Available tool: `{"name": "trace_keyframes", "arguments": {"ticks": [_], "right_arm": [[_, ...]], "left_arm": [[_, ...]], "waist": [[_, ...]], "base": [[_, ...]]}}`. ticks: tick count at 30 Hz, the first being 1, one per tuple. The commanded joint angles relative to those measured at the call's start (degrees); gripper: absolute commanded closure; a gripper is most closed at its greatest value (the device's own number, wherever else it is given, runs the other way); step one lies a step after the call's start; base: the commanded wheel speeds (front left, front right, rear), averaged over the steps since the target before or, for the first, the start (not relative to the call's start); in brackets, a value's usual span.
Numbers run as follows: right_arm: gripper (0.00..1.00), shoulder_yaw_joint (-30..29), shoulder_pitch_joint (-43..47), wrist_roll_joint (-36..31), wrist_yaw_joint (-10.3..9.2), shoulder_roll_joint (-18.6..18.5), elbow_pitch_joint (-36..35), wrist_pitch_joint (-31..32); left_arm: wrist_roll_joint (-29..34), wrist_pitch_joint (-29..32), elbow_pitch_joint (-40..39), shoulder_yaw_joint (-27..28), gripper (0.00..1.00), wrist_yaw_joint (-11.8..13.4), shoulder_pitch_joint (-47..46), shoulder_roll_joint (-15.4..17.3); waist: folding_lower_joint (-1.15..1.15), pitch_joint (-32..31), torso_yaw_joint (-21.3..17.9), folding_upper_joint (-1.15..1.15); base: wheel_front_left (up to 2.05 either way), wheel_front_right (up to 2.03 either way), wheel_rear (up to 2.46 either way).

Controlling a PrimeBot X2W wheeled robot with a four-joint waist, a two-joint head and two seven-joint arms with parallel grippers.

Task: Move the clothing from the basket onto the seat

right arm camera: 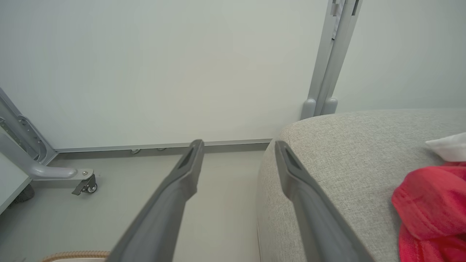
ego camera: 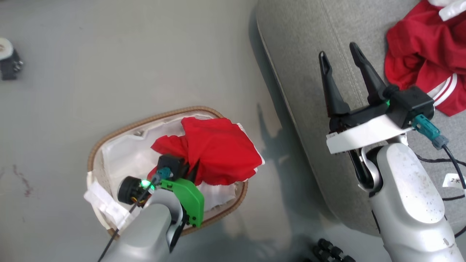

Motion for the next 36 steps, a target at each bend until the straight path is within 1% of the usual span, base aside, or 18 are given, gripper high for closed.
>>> {"name": "trace_keyframes", "arguments": {"ticks": [1, 4, 5, 12, 17, 19, 27, 31, 36], "right_arm": [[0.00, -0.14, 1.75, -0.30, -0.08, -0.54, 0.40, -0.01], [0.00, -0.27, 3.64, -0.45, -0.08, -0.84, 1.06, -0.01], [0.00, -0.36, 5.09, -0.47, -0.08, -1.01, 1.57, -0.01], [0.00, 0.39, 9.92, -0.85, -0.08, -1.77, 2.61, -0.01], [0.00, 0.93, 12.75, -0.88, -0.08, -2.00, 3.08, -0.01], [0.00, 1.07, 13.72, -0.93, -0.08, -1.99, 3.27, -0.01], [0.00, 1.80, 17.66, -1.01, -0.08, -1.45, 4.27, -0.01], [0.00, 2.53, 19.30, -0.78, -0.08, -1.33, 4.87, -0.01], [0.00, 4.19, 20.81, -0.93, -0.08, -1.89, 5.66, -0.01]], "left_arm": [[0.98, -0.01, -1.63, 0.88, 1.00, 0.42, 2.43, 0.06], [2.34, -0.02, -5.81, 3.45, 1.00, 0.83, 5.24, 0.03], [3.56, -0.02, -9.02, 5.68, 1.00, 1.04, 7.79, 0.02], [7.66, -0.03, -19.85, 13.77, 1.00, 1.84, 14.47, -0.10], [11.03, -0.03, -27.41, 18.90, 1.00, 1.19, 18.24, -0.14], [10.99, -0.03, -30.28, 20.53, 1.00, 0.89, 19.35, -0.15], [10.57, -0.04, -41.26, 23.87, 1.00, 0.45, 20.18, -0.14], [9.80, -0.03, -45.35, 23.95, 1.00, 0.58, 19.78, -0.14], [9.51, -0.03, -48.26, 23.55, 1.00, 1.21, 19.59, -0.14]], "waist": [[0.00, -7.57, 4.14, 0.00], [0.00, -10.75, 5.16, 0.00], [0.00, -13.24, 5.92, 0.00], [0.00, -19.90, 8.10, 0.00], [0.00, -23.30, 9.09, 0.00], [0.00, -24.32, 9.37, 0.00], [0.00, -28.03, 10.06, 0.00], [0.00, -29.37, 10.31, 0.00], [0.00, -30.20, 10.34, 0.00]], "base": [[0.00, 0.00, 0.00], [0.00, 0.00, 0.00], [0.00, 0.00, 0.00], [0.00, 0.00, 0.00], [0.00, 0.00, 0.00], [0.00, 0.00, 0.00], [0.00, 0.00, 0.00], [0.00, 0.00, 0.00], [0.00, 0.00, 0.00]]}}
